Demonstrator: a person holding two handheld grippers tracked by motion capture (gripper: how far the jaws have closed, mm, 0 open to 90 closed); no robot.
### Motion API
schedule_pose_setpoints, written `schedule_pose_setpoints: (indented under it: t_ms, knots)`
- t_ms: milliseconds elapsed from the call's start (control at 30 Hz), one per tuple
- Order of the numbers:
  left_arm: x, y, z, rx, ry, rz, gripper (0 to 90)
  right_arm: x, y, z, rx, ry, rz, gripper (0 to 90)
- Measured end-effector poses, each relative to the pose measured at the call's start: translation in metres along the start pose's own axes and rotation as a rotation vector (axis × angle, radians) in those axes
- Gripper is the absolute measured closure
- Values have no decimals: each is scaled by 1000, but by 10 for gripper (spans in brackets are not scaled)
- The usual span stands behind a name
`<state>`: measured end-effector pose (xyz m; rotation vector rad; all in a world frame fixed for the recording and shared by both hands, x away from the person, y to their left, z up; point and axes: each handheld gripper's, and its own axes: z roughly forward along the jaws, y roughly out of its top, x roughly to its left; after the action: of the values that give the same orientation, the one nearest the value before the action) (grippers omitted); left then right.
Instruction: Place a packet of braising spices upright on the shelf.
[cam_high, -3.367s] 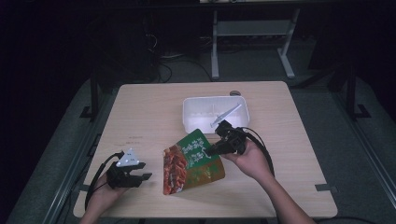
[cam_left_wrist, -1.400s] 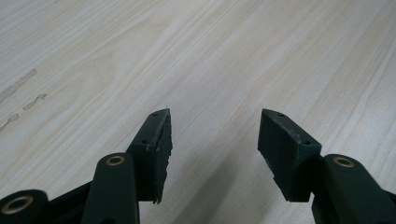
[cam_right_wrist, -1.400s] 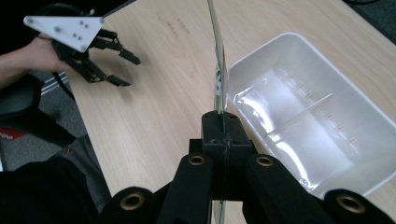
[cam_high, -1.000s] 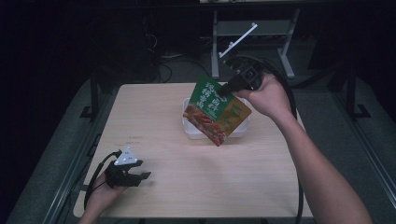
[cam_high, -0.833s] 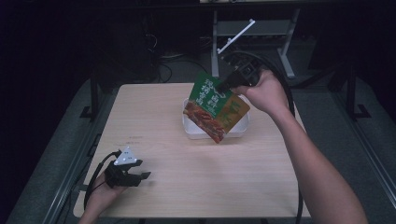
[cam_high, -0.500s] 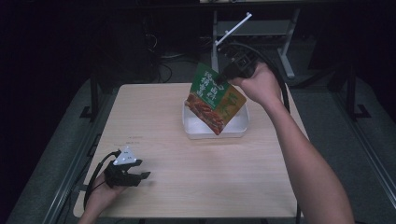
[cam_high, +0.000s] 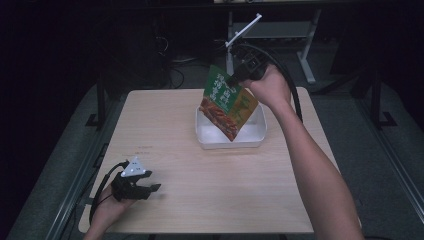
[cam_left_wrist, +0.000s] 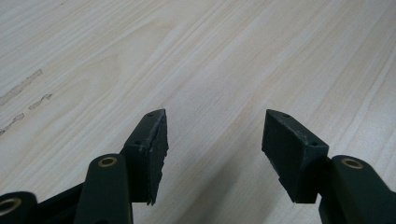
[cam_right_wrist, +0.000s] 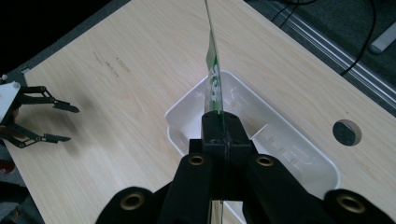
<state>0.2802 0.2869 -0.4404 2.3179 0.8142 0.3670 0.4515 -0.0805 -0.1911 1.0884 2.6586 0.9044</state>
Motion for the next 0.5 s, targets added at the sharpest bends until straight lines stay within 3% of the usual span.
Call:
schedule_pose_setpoints:
  t_ms: [500]
  knots:
    - [0, 0, 0, 2, -1, 2, 402, -8, 7, 17, -2, -14, 33, 900]
